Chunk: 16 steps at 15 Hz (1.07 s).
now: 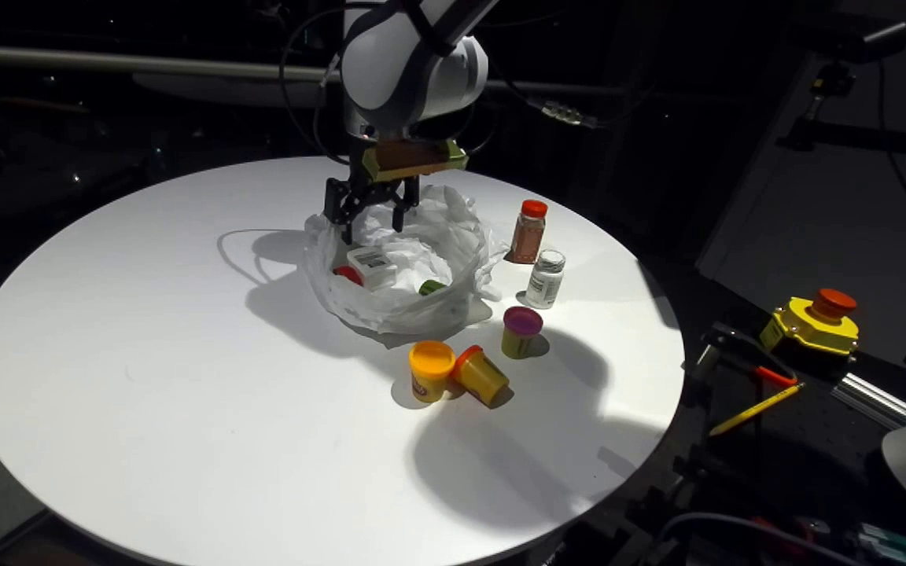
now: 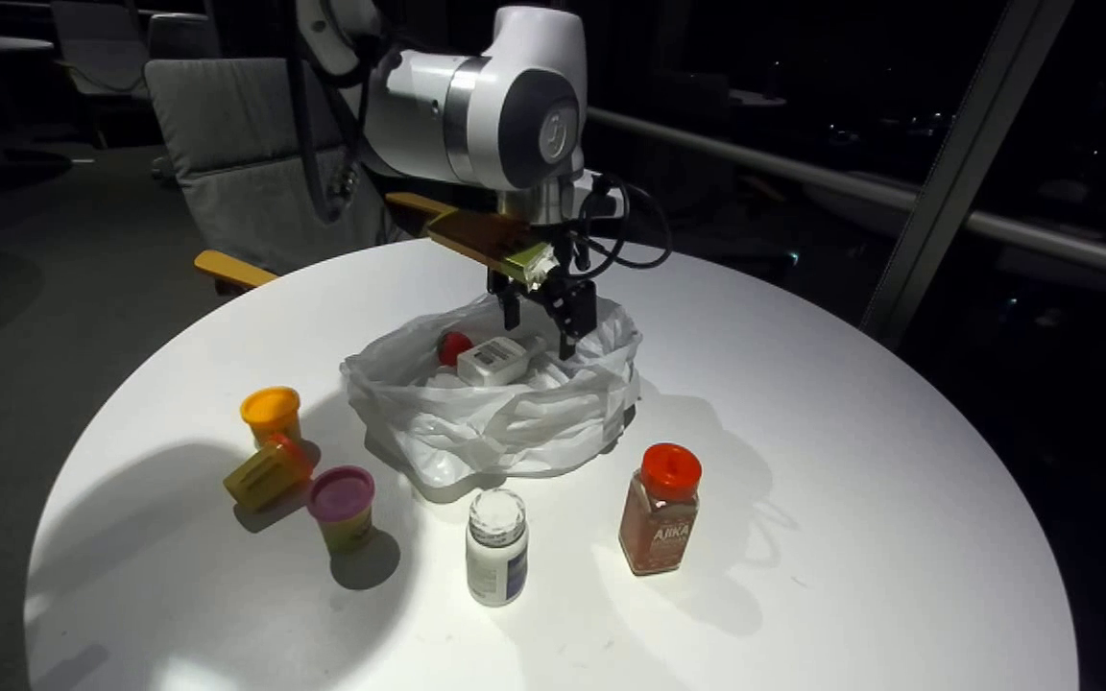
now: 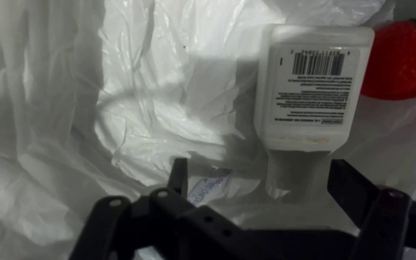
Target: Pick up the objects from the plastic bag and put it on the table.
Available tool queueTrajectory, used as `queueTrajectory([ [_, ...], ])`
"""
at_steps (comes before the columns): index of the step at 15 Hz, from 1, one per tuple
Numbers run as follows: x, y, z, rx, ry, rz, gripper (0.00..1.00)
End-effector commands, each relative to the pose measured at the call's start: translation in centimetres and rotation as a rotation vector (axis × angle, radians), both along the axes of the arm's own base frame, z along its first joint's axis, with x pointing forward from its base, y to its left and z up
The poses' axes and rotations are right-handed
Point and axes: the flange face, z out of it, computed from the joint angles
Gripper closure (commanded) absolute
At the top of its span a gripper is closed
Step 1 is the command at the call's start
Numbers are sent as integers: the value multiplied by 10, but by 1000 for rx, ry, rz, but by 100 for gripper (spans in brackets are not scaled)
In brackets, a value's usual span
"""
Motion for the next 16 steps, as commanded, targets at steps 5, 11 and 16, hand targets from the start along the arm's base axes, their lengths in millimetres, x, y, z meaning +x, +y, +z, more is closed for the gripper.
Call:
queueTrajectory([
  [5,23,6,-14,62,11,-20,0],
  [11,26,7,-17,52,3,-19,58],
  [16,23,5,-18,40,-1,-23,84],
])
